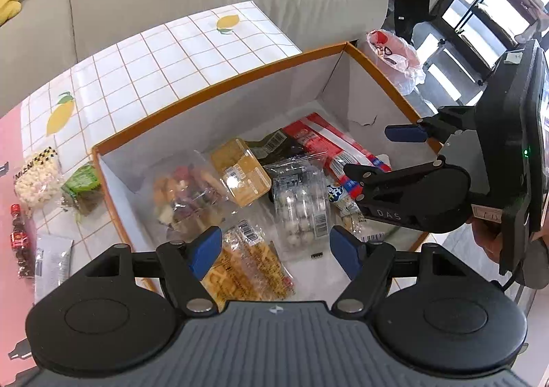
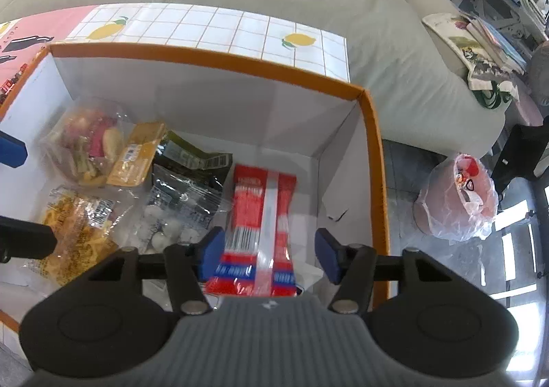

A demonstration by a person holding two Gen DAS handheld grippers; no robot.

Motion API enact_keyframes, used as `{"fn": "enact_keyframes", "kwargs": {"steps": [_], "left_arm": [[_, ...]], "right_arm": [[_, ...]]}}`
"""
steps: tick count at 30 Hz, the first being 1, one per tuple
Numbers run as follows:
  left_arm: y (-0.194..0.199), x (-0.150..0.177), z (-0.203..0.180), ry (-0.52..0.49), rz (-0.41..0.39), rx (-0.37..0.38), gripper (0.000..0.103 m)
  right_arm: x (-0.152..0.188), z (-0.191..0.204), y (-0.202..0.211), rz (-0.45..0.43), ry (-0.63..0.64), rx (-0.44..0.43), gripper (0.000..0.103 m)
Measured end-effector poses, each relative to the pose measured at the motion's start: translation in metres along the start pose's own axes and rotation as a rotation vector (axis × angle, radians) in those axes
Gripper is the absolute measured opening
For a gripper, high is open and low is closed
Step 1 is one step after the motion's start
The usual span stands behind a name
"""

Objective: Organize snacks
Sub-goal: 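Withdraw both tools from the box toward the cola bottle and green bag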

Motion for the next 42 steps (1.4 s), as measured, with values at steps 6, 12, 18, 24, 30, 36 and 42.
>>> {"fn": "enact_keyframes", "kwargs": {"steps": [6, 12, 18, 24, 30, 36, 42], "left_arm": [[0.030, 0.013, 0.012, -0.005, -0.042, -0.014, 0.084], [0.071, 0.033, 0.029, -0.019, -0.130, -0.060, 0.084], [0.112, 0.061, 0.049, -0.019, -0.223, -0.132, 0.084], [0.142, 0.094, 0.067, -0.005, -0.315, -0.222, 0.084], [0.157, 0.125, 0.096, 0.025, -0.360, -0.321, 0.084], [0.160, 0.161, 0.135, 0.120, -0.385, -0.345, 0.086], [0.149, 0.196, 0.173, 0.220, -0.372, -0.352, 0.087]], "right_arm": [[0.001, 0.014, 0.026, -0.038, 0.019, 0.016, 0.073], [0.002, 0.037, 0.063, -0.094, 0.040, 0.029, 0.075], [0.006, 0.067, 0.103, -0.171, -0.016, -0.007, 0.079], [0.008, 0.104, 0.137, -0.277, -0.135, -0.095, 0.080], [0.009, 0.151, 0.153, -0.376, -0.240, -0.159, 0.080], [0.011, 0.207, 0.155, -0.452, -0.267, -0.161, 0.085], [0.023, 0.255, 0.139, -0.462, -0.246, -0.122, 0.087]]}}
Point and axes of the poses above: each gripper's, at about its wrist camera, not at the fingertips, and y roughly against the way its jaws point, z to its left, x to its underside, the point moved 3 cm from there along -y, roughly the way its jaws point, and after that the axes turned 5 degrees about -x, right-handed, at the moved point
